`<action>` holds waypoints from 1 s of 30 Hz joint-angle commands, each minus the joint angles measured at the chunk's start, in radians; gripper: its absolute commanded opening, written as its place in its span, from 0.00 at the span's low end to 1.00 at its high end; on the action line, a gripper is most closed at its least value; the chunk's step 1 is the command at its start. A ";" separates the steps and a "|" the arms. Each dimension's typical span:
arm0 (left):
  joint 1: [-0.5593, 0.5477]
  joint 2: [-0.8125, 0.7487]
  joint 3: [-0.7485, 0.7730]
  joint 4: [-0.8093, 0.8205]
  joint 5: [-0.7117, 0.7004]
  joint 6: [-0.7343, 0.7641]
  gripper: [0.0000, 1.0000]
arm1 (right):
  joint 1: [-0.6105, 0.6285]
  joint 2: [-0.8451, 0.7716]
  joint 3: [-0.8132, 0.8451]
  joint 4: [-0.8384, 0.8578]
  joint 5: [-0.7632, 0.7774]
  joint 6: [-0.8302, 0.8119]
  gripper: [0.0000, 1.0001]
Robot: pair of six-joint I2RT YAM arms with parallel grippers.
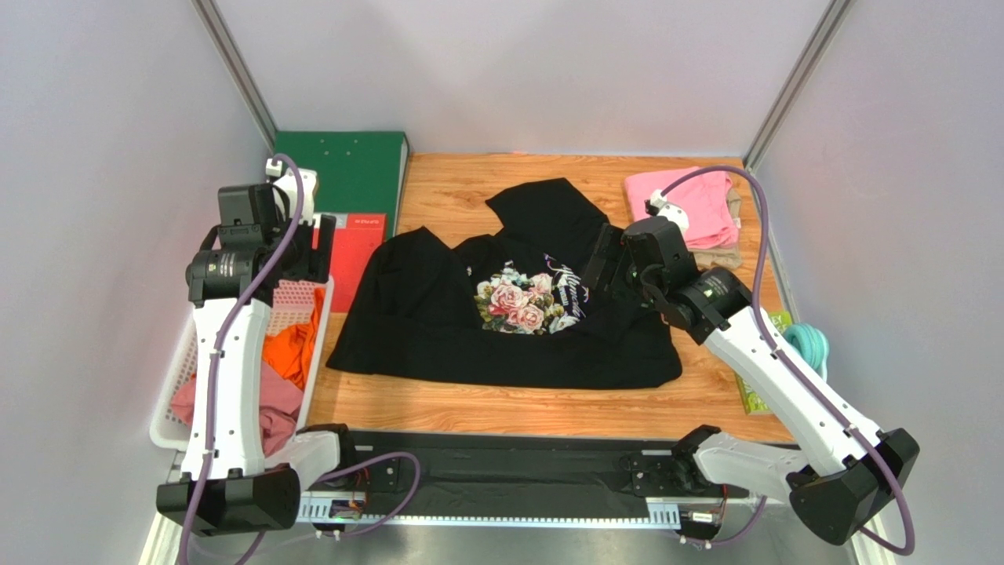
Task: Fold and stack the t-shirts
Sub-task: Fold the flattened tshirt in 1/3 of the way
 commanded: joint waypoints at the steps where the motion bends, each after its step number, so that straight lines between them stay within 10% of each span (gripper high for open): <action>1: 0.004 -0.048 -0.021 -0.003 0.044 0.043 0.82 | 0.007 -0.016 0.036 0.007 0.038 0.007 1.00; 30: 0.004 -0.081 -0.036 -0.051 0.127 0.103 0.83 | 0.007 -0.005 0.038 0.003 0.043 0.007 1.00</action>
